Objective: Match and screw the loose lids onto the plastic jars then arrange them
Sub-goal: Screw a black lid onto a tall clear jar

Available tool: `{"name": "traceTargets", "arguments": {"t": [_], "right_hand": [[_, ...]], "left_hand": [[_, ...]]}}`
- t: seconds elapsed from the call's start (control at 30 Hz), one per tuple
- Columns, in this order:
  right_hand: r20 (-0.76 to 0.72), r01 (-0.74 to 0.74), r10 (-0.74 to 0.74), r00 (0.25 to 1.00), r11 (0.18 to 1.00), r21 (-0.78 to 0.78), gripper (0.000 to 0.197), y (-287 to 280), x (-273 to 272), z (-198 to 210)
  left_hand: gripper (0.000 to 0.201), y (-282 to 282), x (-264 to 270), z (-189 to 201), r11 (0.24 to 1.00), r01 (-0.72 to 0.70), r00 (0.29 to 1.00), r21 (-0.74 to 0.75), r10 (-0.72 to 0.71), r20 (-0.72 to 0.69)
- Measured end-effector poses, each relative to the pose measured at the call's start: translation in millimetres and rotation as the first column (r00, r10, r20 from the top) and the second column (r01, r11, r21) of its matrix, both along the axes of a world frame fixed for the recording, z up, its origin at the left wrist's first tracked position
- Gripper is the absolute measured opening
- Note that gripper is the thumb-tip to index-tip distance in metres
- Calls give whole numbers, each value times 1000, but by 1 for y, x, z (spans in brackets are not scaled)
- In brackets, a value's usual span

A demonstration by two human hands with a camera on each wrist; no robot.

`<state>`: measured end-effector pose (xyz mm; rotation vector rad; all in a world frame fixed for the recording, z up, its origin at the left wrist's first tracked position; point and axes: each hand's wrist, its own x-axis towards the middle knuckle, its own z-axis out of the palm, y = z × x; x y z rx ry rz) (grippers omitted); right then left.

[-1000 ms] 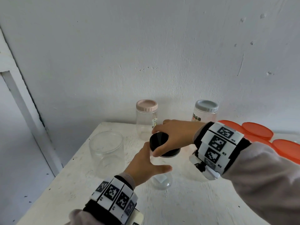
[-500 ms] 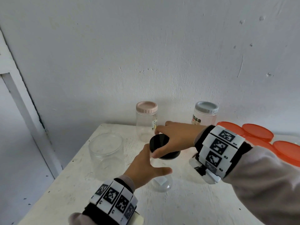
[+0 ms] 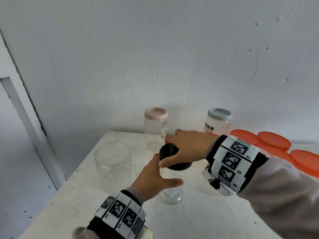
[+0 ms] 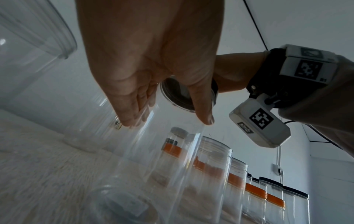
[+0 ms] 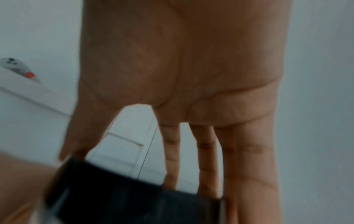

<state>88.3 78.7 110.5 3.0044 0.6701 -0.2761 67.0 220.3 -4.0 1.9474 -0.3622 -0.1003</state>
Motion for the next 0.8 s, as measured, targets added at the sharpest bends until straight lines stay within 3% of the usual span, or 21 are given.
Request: {"name": "traceTargets", "arguments": {"t": [0.17,0.3,0.47,0.63,0.8], "right_hand": [[-241,-47,74,968,992,114,80,-9,2,14],[-177,-36,58,983,992,124,72,-9,3,12],[-10,49,-49,999,999,15,76,0,2,-1],[-254,8,16,967,995,94,81,-9,3,14],[-203,-22,47,978,992,125,72,-9,5,15]], "left_hand": [[76,-1,0,1,999,-16,1000,35,15,17],[77,-1,0,1,1000,-16,1000,25,15,15],[82,-1,0,1,1000,-5,1000,10,5,5],[79,-1,-1,2,1000,-7,1000,13,7,11],[79,-1,-2,2,1000,-8,1000,4,7,19]]}}
